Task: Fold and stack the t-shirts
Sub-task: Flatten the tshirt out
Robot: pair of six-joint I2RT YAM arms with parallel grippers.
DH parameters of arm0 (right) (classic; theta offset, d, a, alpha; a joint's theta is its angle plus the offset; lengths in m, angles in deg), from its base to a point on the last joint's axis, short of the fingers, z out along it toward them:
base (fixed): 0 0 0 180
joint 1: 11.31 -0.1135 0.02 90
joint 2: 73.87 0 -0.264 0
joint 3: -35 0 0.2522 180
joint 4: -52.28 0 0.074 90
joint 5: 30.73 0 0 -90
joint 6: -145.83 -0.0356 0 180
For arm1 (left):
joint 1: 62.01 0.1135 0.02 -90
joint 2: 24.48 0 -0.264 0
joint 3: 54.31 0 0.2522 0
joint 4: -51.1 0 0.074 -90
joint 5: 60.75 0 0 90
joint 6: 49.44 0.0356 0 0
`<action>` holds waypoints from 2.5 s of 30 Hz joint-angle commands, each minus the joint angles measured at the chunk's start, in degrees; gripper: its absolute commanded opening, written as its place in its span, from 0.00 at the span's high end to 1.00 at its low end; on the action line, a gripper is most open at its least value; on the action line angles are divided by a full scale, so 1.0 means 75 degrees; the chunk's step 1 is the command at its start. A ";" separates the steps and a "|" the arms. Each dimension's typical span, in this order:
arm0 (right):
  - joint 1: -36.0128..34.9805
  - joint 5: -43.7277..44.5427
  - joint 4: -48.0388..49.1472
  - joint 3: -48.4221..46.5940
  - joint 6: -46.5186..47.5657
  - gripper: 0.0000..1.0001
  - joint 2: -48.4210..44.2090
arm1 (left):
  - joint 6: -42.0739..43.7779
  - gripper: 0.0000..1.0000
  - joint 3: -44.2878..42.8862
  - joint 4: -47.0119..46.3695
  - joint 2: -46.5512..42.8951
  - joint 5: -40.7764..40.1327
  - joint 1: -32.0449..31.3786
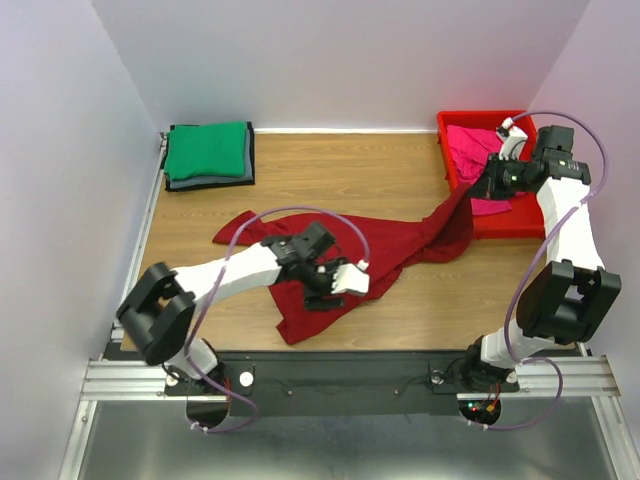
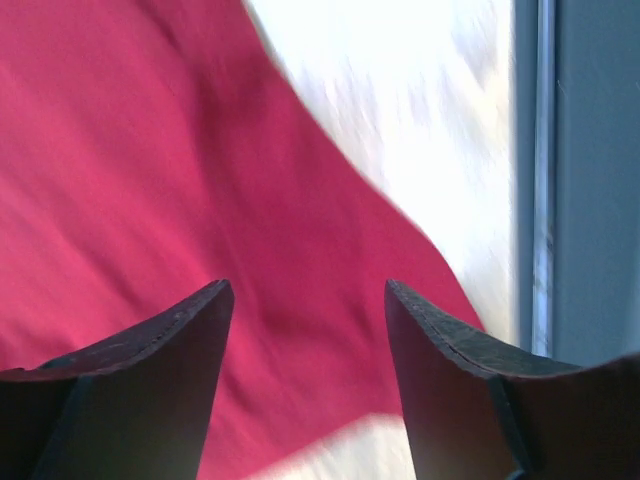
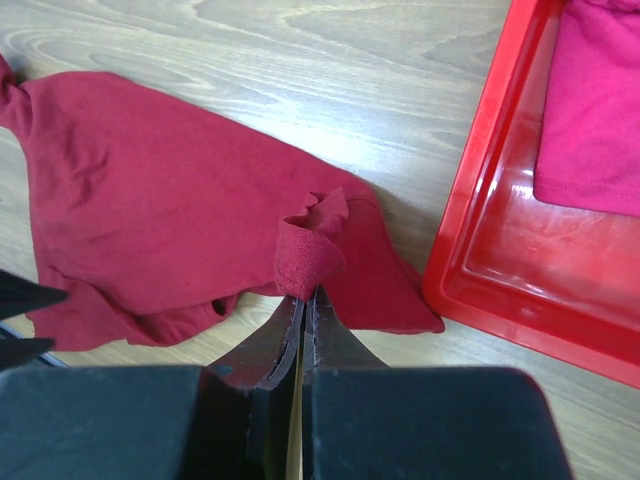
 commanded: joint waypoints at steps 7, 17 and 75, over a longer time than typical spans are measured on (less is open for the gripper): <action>0.0074 -0.0005 0.0048 -0.0185 0.0119 1.00 0.0038 | 0.0090 0.26 -0.1869 -0.0666 0.1760 0.0530 -0.0466; 0.0074 0.0018 0.0060 -0.0232 0.0224 0.99 0.0143 | 0.0348 0.39 -0.1953 -0.0174 0.2489 0.0790 -0.0701; -0.0219 0.0217 0.0528 -0.0665 -0.0197 0.99 0.1174 | -0.0565 0.68 0.0063 0.0168 0.0964 -0.1847 0.1629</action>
